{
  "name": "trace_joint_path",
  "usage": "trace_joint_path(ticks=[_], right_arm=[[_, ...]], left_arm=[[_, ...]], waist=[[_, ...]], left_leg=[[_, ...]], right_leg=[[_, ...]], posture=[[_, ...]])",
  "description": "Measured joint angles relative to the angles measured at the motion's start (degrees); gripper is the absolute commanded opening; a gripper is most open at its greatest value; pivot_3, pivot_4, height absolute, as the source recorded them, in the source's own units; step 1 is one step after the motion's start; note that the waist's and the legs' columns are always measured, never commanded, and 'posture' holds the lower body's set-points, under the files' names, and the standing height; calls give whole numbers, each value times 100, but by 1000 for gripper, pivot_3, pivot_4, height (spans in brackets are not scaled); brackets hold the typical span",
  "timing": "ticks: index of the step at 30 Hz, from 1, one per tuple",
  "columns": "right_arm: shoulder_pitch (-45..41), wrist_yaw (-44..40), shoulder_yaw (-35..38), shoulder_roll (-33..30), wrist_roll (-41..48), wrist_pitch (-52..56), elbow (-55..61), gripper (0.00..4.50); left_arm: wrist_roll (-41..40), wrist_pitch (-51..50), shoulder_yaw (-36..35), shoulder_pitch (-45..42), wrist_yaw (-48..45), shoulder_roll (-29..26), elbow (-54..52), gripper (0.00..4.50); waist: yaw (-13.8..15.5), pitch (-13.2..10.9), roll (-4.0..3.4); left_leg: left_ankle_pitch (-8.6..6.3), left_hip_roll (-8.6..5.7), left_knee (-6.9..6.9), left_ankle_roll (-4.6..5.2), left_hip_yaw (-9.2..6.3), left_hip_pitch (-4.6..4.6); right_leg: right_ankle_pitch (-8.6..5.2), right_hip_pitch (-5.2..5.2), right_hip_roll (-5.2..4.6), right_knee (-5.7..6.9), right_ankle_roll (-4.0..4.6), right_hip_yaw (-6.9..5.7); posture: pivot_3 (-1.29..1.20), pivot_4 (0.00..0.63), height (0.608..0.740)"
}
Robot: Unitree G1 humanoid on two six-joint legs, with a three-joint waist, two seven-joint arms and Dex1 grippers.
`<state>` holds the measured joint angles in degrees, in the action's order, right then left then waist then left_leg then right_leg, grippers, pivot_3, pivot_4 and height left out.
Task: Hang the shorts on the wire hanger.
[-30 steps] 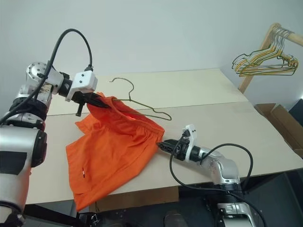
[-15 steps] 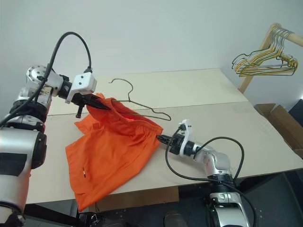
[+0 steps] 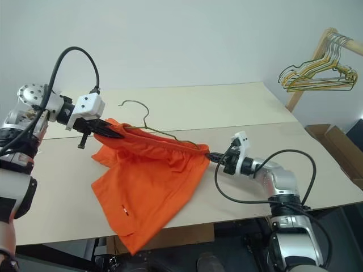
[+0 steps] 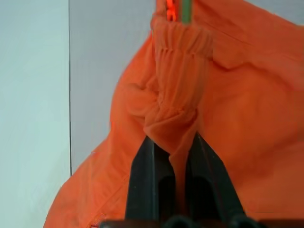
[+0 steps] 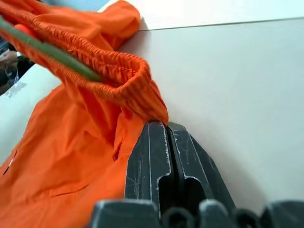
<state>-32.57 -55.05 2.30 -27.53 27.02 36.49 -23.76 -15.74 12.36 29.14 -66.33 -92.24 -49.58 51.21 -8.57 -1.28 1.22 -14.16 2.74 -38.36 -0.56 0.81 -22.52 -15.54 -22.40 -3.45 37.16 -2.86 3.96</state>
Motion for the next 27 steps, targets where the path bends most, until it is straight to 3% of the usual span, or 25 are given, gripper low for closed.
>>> trace_joint_path(ticks=[4,12,21,27], right_arm=[[-33,-338,-248,-187,-293,-469,-88,29],[170,-672,-551,-844,-1079,-2111,674,29],[-476,-365,-827,-1162,-1855,-2387,1930,29],[-681,-361,-1104,-1193,-2359,-2915,2108,29]], left_arm=[[91,21,59,0,9,-20,11,0],[1191,538,-283,262,784,250,316,0],[1248,456,-1038,889,1522,685,-145,0],[1299,179,-1312,1189,1794,797,-610,0]], waist=[[3,0,0],[39,0,-1],[31,0,-2],[61,0,-2]], left_leg=[[0,-1,-5,0,0,1],[0,-2,-15,1,0,-5],[-3,0,-31,5,-5,-16],[-4,-1,-45,7,-5,-24]], right_leg=[[-1,1,1,1,-1,0],[-1,0,-1,1,-1,0],[-1,-4,0,5,-2,-4],[-1,-4,-2,5,-2,-6]], posture=[[-77,0,740],[-104,0,740],[-113,0,740],[-101,0,740]])
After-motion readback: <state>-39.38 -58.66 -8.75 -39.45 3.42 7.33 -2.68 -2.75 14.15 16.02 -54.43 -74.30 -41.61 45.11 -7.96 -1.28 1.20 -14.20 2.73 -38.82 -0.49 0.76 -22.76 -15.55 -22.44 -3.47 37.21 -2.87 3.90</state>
